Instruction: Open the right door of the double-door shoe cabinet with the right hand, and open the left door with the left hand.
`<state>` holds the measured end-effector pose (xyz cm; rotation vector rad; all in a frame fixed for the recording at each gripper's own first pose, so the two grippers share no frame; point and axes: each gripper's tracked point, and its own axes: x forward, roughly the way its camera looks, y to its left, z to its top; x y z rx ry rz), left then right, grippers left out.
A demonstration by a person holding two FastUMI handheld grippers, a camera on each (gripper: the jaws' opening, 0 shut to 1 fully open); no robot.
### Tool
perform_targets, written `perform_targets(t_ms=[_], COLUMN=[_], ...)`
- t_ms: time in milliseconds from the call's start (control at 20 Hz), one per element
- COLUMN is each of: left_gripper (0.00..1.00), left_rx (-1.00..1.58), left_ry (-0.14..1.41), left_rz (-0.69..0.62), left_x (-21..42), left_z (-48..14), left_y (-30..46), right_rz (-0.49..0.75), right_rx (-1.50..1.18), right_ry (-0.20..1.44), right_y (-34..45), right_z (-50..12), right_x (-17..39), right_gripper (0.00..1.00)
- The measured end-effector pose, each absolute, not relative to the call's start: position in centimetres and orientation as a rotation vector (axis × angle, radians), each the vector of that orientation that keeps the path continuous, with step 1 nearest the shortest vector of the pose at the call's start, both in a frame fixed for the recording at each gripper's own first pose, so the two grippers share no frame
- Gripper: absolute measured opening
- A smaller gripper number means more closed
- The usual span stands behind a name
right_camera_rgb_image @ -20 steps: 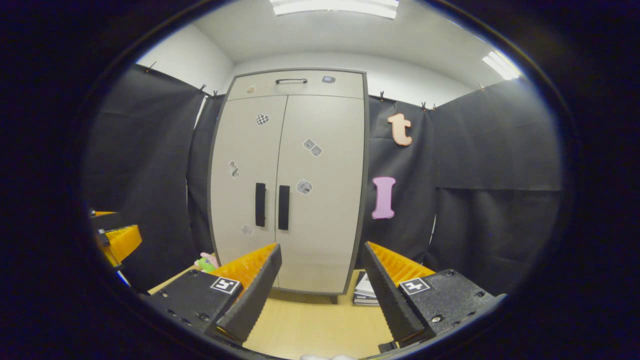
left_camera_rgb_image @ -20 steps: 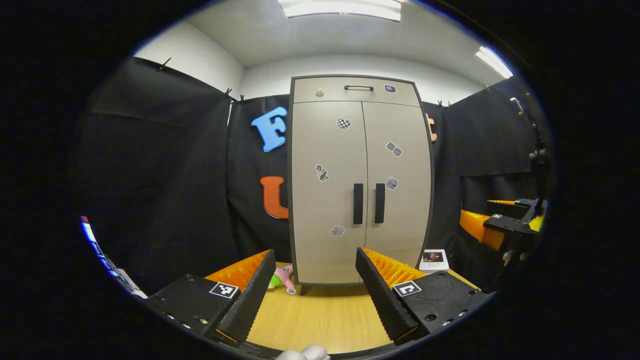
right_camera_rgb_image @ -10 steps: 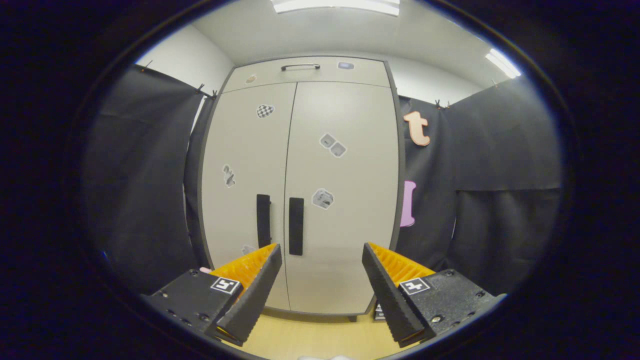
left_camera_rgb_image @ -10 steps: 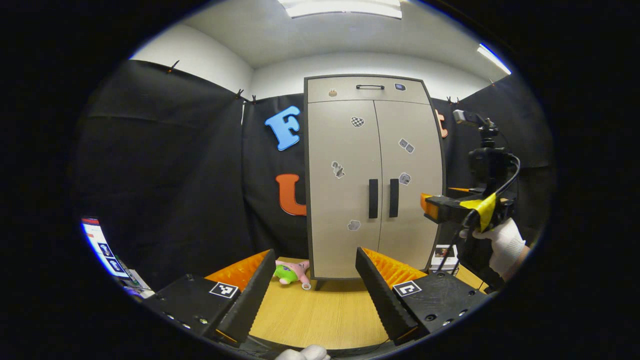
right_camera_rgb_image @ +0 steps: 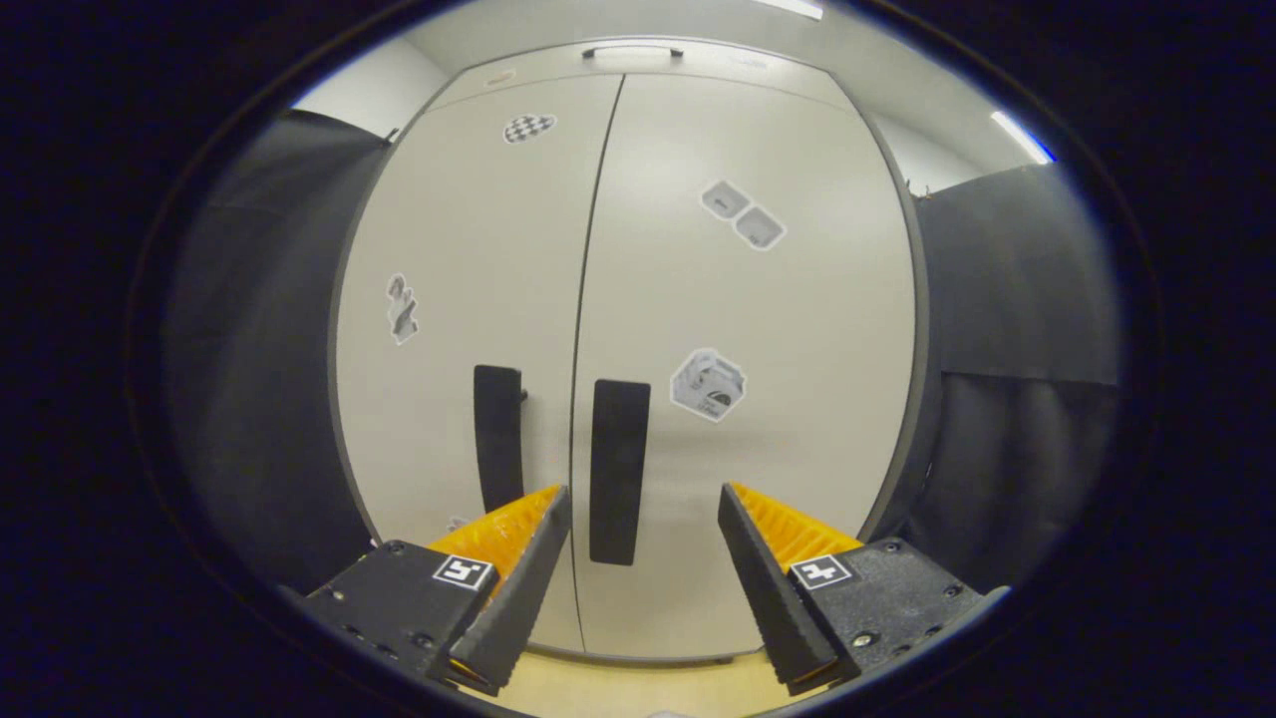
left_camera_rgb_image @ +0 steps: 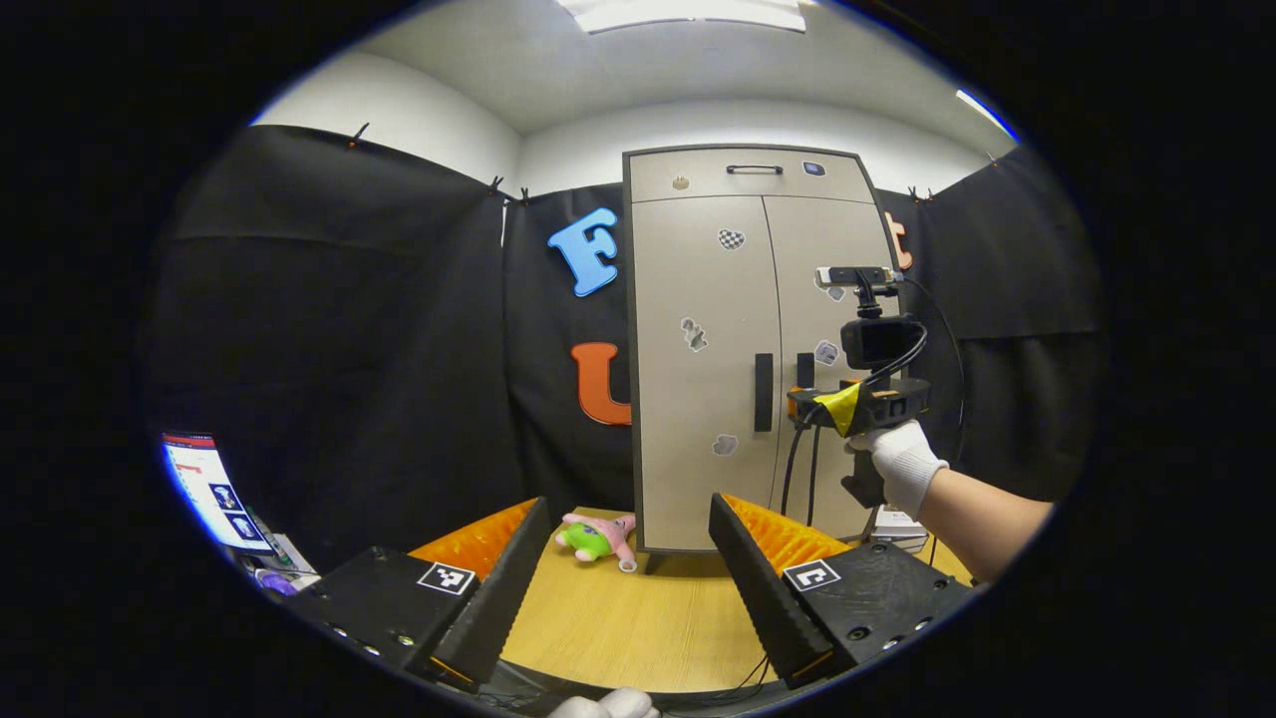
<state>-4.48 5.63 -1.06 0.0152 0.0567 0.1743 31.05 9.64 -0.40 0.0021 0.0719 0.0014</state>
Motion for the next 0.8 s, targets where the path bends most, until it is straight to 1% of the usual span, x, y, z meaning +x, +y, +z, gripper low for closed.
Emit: perform_targets(t_ms=[150, 200, 250, 350, 400, 500, 550, 700, 750, 800], left_gripper=[0.96, 0.96, 0.96, 0.96, 0.96, 0.96, 0.96, 0.96, 0.96, 0.96], left_rx=[0.019, 0.018, 0.012, 0.004, 0.005, 0.004, 0.001, 0.0, -0.002, -0.006], left_ry=[0.055, 0.059, 0.066, 0.069, 0.069, 0.068, 0.065, 0.054, 0.054, 0.055], left_rz=[0.193, 0.2, 0.204, 0.211, 0.218, 0.228, 0.23, 0.241, 0.244, 0.244], left_x=[-4.6, -4.6, -4.6, -4.9, -4.8, -4.8, -4.9, -5.0, -4.9, -5.1], left_z=[-1.0, -1.2, -1.3, -1.7, -1.8, -1.9, -1.7, -1.5, -1.5, -1.5], left_y=[6.1, 6.3, 6.5, 6.9, 7.2, 7.7, 7.8, 8.6, 8.8, 8.9], right_rz=[0.016, 0.013, -0.014, -0.009, -0.009, -0.01, -0.013, -0.026, -0.033, -0.039], right_rx=[0.021, 0.018, 0.005, 0.018, 0.03, 0.03, 0.024, 0.027, 0.032, 0.031], right_ry=[0.099, 0.095, 0.087, 0.104, 0.11, 0.114, 0.12, 0.124, 0.129, 0.126], right_y=[10.2, 10.1, 9.7, 10.1, 10.0, 10.3, 10.4, 10.5, 10.5, 10.5], right_z=[-0.9, -0.7, -0.4, -0.6, -0.8, -0.7, -0.7, -0.7, -0.7, -0.8], right_x=[32.6, 33.0, 33.4, 33.7, 34.2, 34.6, 34.8, 35.6, 35.6, 35.7], right_gripper=[0.76, 0.77, 0.72, 0.67, 0.66, 0.6, 0.55, 0.52, 0.46, 0.47])
